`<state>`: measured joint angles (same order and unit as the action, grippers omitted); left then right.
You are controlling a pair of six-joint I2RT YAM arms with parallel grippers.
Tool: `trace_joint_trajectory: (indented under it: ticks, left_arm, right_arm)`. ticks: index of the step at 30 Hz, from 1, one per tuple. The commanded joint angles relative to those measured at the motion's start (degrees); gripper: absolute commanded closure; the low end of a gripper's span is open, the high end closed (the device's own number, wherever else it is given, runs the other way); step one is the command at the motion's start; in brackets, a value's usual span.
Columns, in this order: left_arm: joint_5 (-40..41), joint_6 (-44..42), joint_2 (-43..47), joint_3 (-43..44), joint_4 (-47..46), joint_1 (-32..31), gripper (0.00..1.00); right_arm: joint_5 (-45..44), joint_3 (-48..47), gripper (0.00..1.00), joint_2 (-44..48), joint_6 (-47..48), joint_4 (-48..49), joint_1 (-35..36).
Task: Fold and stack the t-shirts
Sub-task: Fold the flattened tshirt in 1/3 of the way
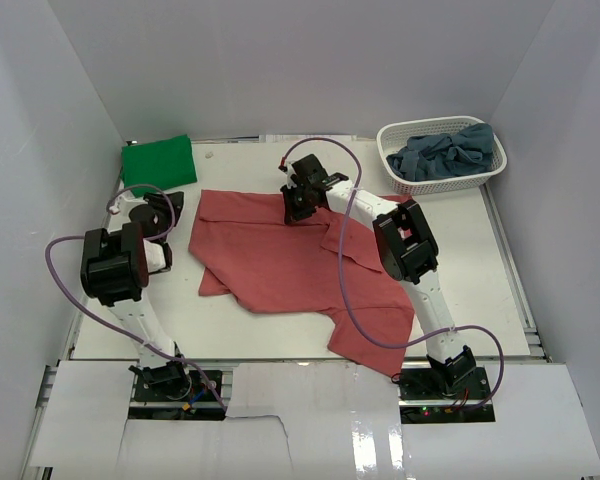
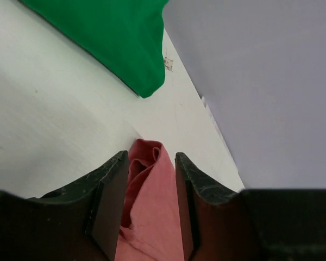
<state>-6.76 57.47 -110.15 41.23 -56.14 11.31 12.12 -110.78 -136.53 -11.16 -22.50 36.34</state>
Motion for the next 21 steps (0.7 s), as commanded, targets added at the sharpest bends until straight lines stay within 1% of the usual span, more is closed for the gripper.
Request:
trace_joint_trajectory:
  ticks: [1,6,8,10,11,12,13,17,18,19,20,21]
  left_arm:
    - [-1.94,-0.34,3.62,-0.89,-3.27,0.9,0.51]
    - [-2.46,-1.22,5.55,-1.6,-3.19,0.82,0.51]
    - [-4.39,-2.01,6.34,-0.55,-0.48,0.82,0.5]
    - [-8.07,-4.47,7.58,2.61,4.88,0.38,0.5]
    - [-9.57,-5.34,7.84,4.28,7.25,0.12,0.54]
    - [-11.06,-6.4,8.54,5.77,9.71,-0.15,0.55]
    - [-13.34,-9.19,8.98,9.09,14.87,-1.02,0.56]
    - [-19.76,-15.17,10.13,16.57,25.88,-2.61,0.59]
    - [-21.08,-16.5,10.22,18.08,28.25,-2.78,0.59]
    - [-22.4,-17.82,10.22,19.83,33.24,-3.22,0.59]
    - [-24.68,-20.44,10.04,23.42,35.98,-3.49,0.63]
    - [-25.83,-21.95,9.78,25.28,41.84,-3.84,0.65]
  right_arm:
    - [-1.57,1.8,0.92,0.91,1.58,-5.01,-0.39]
    - [-1.31,1.89,0.92,1.0,1.58,-5.01,-0.39]
    - [-1.31,1.97,0.92,1.18,1.58,-5.1,-0.39]
    - [-1.22,1.89,0.92,1.53,1.75,-5.18,-0.39]
    - [-1.13,1.62,0.92,1.62,1.75,-5.18,-0.39]
    - [-1.13,1.27,0.92,1.79,1.75,-5.27,-0.39]
    - [-1.05,0.75,0.92,1.88,1.84,-5.79,-0.48]
    - [-1.31,-4.25,0.92,2.06,2.19,-8.25,-0.48]
    - [-1.31,-6.96,0.92,2.06,2.45,-8.87,-0.48]
    - [-1.48,-8.21,0.91,2.23,2.54,-9.57,-0.65]
    - [-1.66,-10.31,0.9,2.84,2.72,-10.62,-0.74]
    - [-1.57,-11.03,0.88,3.37,2.72,-11.07,-0.74]
